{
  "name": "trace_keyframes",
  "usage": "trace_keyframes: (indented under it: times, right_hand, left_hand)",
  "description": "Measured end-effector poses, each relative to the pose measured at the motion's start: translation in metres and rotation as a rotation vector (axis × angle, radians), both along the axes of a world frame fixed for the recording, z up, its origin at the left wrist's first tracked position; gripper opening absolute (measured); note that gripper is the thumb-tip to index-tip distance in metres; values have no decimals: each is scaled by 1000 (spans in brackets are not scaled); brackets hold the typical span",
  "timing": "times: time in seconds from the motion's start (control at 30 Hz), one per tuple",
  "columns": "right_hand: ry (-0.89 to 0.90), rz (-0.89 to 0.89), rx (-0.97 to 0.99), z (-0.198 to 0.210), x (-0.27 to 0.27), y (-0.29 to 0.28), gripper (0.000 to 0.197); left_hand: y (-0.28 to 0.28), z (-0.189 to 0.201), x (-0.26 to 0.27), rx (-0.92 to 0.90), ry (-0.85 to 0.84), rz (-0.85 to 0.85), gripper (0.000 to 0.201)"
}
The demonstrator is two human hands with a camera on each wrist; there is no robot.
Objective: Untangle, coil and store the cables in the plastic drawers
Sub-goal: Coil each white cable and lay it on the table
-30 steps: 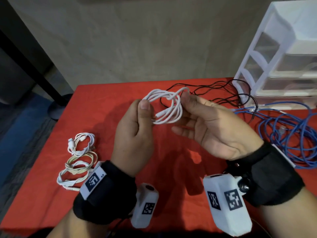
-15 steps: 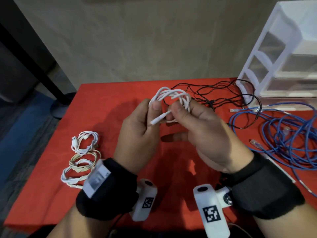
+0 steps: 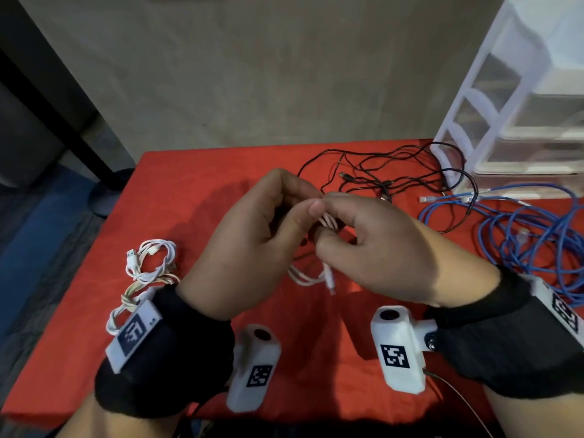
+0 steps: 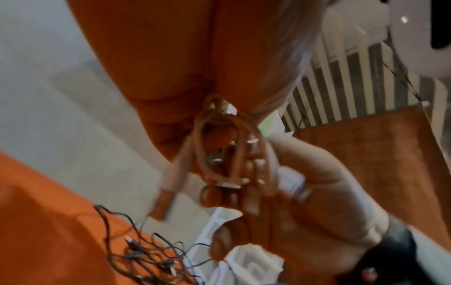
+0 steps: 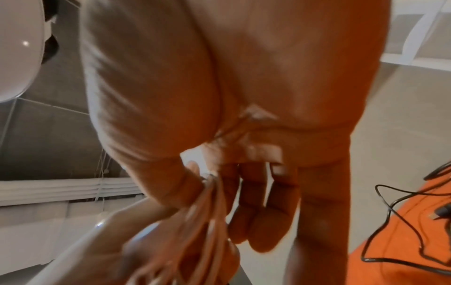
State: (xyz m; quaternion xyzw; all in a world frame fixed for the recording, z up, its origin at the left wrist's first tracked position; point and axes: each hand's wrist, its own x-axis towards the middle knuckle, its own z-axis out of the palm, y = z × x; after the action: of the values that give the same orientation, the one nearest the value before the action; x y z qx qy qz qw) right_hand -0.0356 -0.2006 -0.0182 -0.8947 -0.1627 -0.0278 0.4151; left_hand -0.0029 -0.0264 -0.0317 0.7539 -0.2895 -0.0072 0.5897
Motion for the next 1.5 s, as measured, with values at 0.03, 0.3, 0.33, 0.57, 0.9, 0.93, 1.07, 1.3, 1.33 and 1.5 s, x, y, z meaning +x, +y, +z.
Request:
trace_keyframes:
  times: [0.03,0.3,0.33,0.57,0.9,0.93,1.07,1.3,1.33,1.5]
  right_hand:
    - [7,-7,18,0,0,0,7]
    - [58,27,3,4,-1,-6,8]
    - [34,26,-23,4,-1,-7,8]
    - [-143,1,-62,11,6,-23,17]
    - [-153,-302,266,-12,5,10,17]
    - [-171,-321,254,-13,4,13,17]
    - [-184,-343,326,-16,-1,28,24]
    - [-79,-262,671,-17,-2,36,28]
    - [-77,-265,697,-17,-1,33,26]
    - [112,-174,927,-14,-3,28,19]
  left_hand:
    - [-1,0,-2,-49,26,21,18]
    - [-3,13,-4,-471,514,8,17]
    - [-2,16,-4,-498,564,-1,16]
    - [15,36,-2,-631,908,-106,11]
    - [2,20,1,-818,881,45,12]
    - [1,19,0,-837,868,52,13]
    - [-7,17,-3,-912,797,75,16]
    - [-8,15,-1,-695,506,178,17]
    - [-6,15,1,-619,424,202,17]
    - [-2,8,2,-429,235,254,21]
